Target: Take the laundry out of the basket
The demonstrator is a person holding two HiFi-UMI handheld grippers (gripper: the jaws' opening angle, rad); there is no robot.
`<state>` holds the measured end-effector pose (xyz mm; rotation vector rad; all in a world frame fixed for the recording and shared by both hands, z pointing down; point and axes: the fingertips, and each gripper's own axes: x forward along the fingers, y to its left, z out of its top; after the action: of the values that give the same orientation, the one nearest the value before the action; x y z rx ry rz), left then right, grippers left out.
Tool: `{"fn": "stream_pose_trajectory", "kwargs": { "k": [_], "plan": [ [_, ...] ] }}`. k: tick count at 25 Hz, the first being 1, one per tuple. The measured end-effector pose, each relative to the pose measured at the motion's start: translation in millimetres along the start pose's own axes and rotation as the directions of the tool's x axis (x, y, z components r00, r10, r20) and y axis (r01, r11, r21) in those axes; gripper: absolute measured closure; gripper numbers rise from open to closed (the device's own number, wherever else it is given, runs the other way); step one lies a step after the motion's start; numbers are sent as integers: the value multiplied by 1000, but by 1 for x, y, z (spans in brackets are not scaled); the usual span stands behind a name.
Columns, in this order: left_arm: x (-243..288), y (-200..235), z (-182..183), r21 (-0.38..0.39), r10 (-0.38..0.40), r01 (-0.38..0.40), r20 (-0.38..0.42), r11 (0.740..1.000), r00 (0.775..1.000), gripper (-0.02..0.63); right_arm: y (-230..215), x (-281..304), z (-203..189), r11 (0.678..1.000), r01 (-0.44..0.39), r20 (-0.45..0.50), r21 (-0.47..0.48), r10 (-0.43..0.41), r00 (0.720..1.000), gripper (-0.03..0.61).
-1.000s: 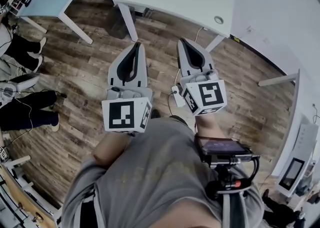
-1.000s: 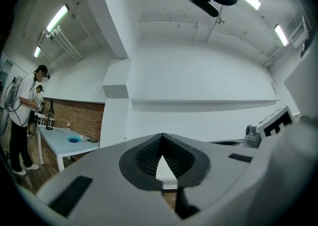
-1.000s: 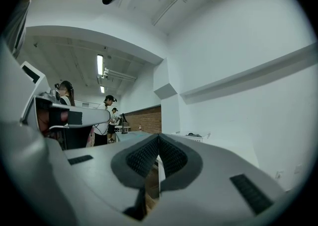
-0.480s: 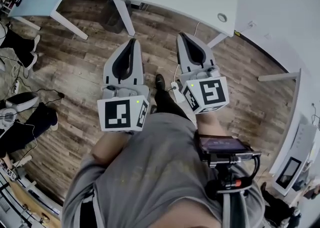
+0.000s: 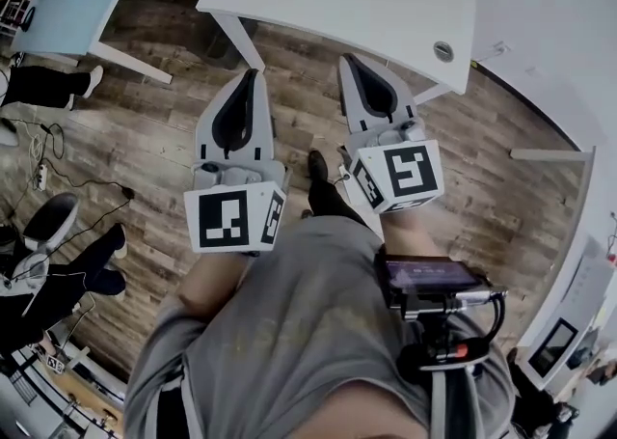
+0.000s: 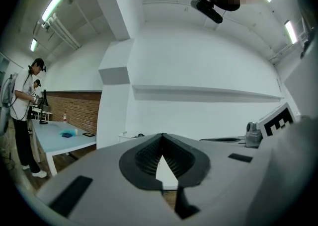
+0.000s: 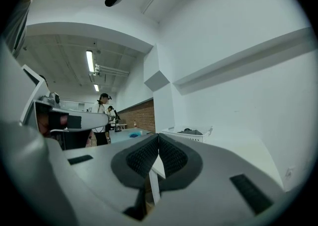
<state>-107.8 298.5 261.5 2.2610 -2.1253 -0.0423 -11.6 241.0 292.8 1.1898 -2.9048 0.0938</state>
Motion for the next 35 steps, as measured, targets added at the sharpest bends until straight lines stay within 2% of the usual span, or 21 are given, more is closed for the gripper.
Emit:
{"fn": "stream_pose_trajectory", "kwargs": {
  "k": [6, 15, 25, 35],
  "plan": [
    [55, 15, 14, 23, 13, -13, 13, 1000, 1000, 606, -39, 50, 18, 1000, 5, 35, -1, -5, 999, 571],
    [106, 34, 38, 54, 41, -46, 93, 997, 995, 606, -69, 108, 50, 999, -24, 112, -46, 29, 993, 571],
    [148, 64, 28, 34, 54, -57, 65, 998, 996, 606, -84, 158, 56, 999, -23, 113, -49, 29, 993, 571],
    [247, 123, 12, -18, -1, 1, 30, 1000, 1000, 606, -118, 254, 64, 997, 39, 110, -63, -32, 993, 571]
  ]
}}
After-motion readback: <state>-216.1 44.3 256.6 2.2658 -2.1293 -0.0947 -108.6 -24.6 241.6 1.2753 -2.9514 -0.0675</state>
